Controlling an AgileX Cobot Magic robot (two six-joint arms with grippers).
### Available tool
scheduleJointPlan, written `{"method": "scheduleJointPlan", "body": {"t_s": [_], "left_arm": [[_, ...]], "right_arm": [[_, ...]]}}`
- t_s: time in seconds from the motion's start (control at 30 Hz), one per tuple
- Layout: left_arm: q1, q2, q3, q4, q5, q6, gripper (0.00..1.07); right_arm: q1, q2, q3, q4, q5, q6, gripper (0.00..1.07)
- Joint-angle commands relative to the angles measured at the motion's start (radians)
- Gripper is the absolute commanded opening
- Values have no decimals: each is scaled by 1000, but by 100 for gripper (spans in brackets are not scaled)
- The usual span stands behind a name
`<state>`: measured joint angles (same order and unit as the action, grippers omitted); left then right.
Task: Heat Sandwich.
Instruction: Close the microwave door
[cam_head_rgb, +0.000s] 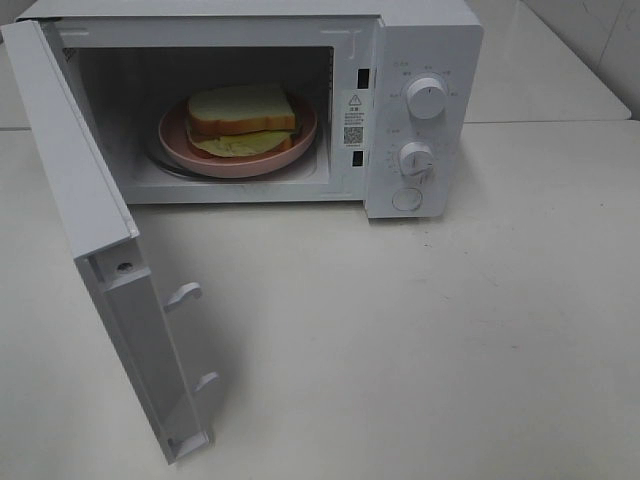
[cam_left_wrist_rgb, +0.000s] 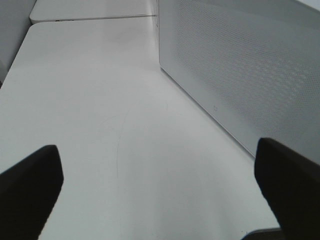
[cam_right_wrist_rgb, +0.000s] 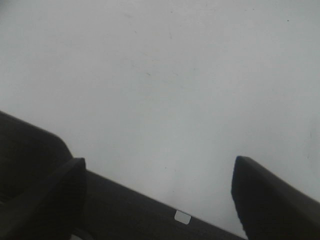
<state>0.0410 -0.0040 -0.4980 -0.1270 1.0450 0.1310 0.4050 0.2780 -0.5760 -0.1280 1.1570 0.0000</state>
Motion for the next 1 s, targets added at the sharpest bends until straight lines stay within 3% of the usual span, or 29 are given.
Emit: {"method": "scheduleJointPlan", "body": {"t_s": [0.03,0.57,1.0], "left_arm": [[0,-26,1,-8,-15,-7,101],[0,-26,1,-8,-15,-7,101],[0,-26,1,-8,-15,-7,101]], "right_arm": [[-65,-46,43,1,-67,0,76],[-266,-228,71,8,-122,37,76],[-345,-309,72,6,-122,41,76]]}}
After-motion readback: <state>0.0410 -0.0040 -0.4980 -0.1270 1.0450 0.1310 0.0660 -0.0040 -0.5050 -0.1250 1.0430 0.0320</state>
